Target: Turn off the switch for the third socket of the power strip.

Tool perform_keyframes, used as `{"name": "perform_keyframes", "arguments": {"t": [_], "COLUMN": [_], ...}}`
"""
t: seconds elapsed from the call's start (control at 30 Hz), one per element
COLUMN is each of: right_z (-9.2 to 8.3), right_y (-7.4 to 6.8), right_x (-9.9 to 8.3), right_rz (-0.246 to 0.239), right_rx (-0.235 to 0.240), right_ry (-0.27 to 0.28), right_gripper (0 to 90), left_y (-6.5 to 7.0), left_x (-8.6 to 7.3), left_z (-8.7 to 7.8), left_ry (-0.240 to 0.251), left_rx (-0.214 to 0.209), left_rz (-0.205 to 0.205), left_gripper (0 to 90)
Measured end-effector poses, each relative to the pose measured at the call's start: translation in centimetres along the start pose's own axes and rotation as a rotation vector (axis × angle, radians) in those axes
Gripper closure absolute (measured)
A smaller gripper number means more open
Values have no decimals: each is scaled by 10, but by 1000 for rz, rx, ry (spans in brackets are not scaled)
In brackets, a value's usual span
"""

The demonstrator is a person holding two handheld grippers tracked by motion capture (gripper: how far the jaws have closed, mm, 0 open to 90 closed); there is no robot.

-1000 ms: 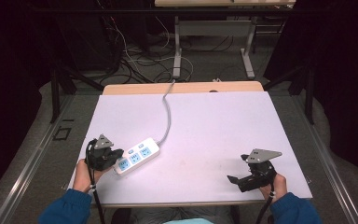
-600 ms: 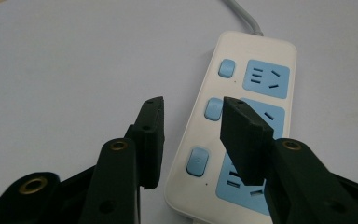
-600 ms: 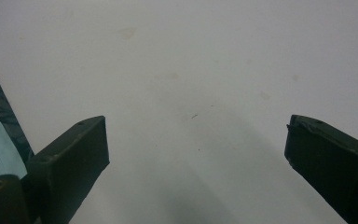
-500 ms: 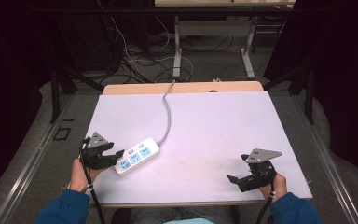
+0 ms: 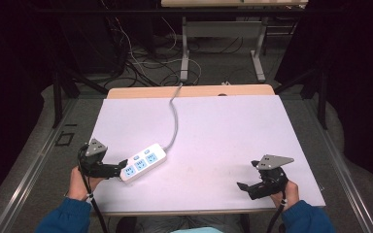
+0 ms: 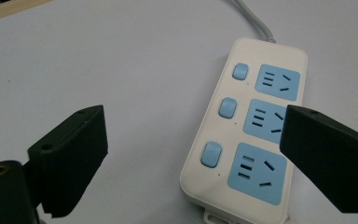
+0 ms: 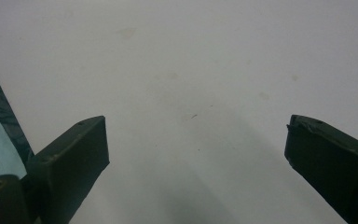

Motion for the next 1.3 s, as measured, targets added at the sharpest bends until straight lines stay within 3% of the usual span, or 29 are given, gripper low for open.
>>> {"name": "perform_keyframes", "arguments": {"t": [0.2, 1.3], "right_z": [0, 1], "right_y": [0, 0], "right_x": [0, 0], "right_rz": [-2, 3], "right_rx": [-1, -2], "right_ry": [0, 0], "right_gripper": [57, 57], "left_y": [-1, 0], "left_x": [-4, -23], "left_z": [-4, -22], "left_ry": [-1, 70], "left_rx": [14, 23], "left_rz": [0, -4], "left_gripper": [3, 2]}}
Point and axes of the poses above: each handheld gripper's, and its own axes: z roughly forward along the jaws, x roughly out of its top, y roughly to its right, the point moved 9 cm from there along z, roughly forward along the jaws, and after that the axes turned 9 degrees about y, right-handed, at the moved point
